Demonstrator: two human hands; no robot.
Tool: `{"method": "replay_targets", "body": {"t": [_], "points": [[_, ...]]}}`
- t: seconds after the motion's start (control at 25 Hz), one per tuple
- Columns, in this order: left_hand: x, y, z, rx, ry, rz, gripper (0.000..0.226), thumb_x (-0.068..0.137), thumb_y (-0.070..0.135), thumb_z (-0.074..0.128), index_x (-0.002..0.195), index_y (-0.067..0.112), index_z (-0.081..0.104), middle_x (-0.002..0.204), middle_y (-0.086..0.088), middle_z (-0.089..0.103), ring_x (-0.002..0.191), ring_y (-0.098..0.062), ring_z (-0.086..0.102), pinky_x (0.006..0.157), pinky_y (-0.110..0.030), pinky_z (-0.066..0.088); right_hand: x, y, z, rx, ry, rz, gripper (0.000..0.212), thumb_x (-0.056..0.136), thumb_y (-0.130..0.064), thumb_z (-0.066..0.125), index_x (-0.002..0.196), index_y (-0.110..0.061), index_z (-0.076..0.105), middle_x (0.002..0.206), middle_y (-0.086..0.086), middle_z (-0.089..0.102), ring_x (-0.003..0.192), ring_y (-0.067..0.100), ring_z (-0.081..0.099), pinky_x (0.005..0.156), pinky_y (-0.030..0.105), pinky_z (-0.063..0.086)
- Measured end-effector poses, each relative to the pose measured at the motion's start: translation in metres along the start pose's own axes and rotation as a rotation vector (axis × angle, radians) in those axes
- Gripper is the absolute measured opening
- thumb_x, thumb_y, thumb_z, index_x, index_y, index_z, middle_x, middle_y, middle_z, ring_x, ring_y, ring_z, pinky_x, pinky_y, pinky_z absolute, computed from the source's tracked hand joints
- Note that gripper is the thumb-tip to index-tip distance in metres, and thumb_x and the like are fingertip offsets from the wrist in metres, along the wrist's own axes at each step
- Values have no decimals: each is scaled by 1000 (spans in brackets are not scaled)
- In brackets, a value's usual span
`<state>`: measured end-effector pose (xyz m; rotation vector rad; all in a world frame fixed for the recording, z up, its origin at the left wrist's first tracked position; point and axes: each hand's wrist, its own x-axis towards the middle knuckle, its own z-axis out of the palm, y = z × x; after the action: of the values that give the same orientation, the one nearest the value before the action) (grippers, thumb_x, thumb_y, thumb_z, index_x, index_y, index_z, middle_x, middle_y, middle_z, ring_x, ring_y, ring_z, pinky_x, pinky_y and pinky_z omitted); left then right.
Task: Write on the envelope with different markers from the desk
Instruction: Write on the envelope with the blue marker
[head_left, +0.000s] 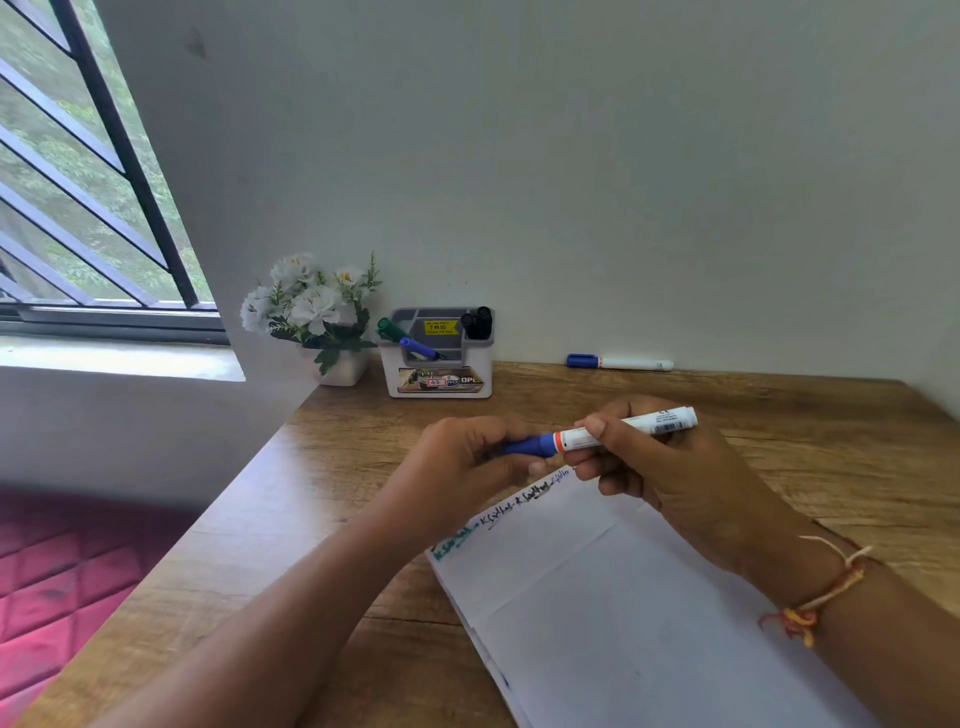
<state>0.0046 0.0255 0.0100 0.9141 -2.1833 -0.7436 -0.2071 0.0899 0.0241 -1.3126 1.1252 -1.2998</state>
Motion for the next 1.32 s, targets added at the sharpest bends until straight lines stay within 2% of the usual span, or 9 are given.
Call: {"method": "replay_targets", "body": {"t": [0.44,0.56,0.68,0.8,0.88,0.96,1.12,1.24,1.32], "points": [[-4,8,-1,-234,-40,-92,30,89,10,70,97,39,71,82,8,75,70,-4,69,72,-19,57,1,-1,-2,-35,-77,-36,29,81,-33,69,95,-8,74,86,13,79,82,21,77,69,24,61],[-3,5,0,-215,-27,-94,26,89,13,72,97,38,72,87,7,75,73,-4,69,75,-22,59,3,1,-1,49,-81,19,13,85,-28,70,87,-17,78,93,16,80,83,19,77,66,23,60],[-1,1,-2,-222,37,-125,23,85,17,76,95,37,73,89,6,75,81,-11,71,82,-29,61,4,1,-1,157,-17,106,16,80,-27,74,90,-18,82,94,13,80,83,14,76,64,21,60],[-1,-1,-8,-288,96,-161,22,83,13,77,97,29,74,93,-2,76,90,-23,72,88,-36,61,6,-2,-4,231,104,42,18,77,-19,76,94,-16,82,90,9,78,78,13,75,64,21,61],[-2,-2,-12,-330,130,-165,23,83,9,77,99,24,74,94,-2,76,90,-24,72,87,-35,61,6,-7,-6,41,129,-9,10,77,-18,81,87,-18,82,87,5,78,77,13,73,68,22,61],[-1,0,-16,-408,151,-163,25,81,5,77,102,19,73,94,-2,76,89,-24,72,85,-33,61,5,-13,-6,-338,103,-41,9,79,-22,86,85,-22,79,82,-1,78,73,15,70,69,28,59],[0,4,-17,-543,194,-176,40,82,8,76,118,17,63,93,-3,78,89,-20,75,82,-33,61,10,-23,7,-915,-117,-91,16,92,-35,72,107,-39,74,76,-12,70,67,-2,60,63,21,43],[3,-5,-18,-524,311,-179,44,83,17,77,122,19,58,93,-4,77,90,-19,74,80,-34,60,42,-41,9,-816,7,-107,9,95,-30,69,103,-29,74,76,-8,72,67,5,63,68,31,53],[5,-15,-17,-443,360,-184,38,85,23,77,119,22,60,92,-2,76,89,-17,73,81,-36,59,77,-53,6,-660,169,-96,11,94,-24,70,105,-21,68,90,-1,78,81,13,74,81,39,61]]}}
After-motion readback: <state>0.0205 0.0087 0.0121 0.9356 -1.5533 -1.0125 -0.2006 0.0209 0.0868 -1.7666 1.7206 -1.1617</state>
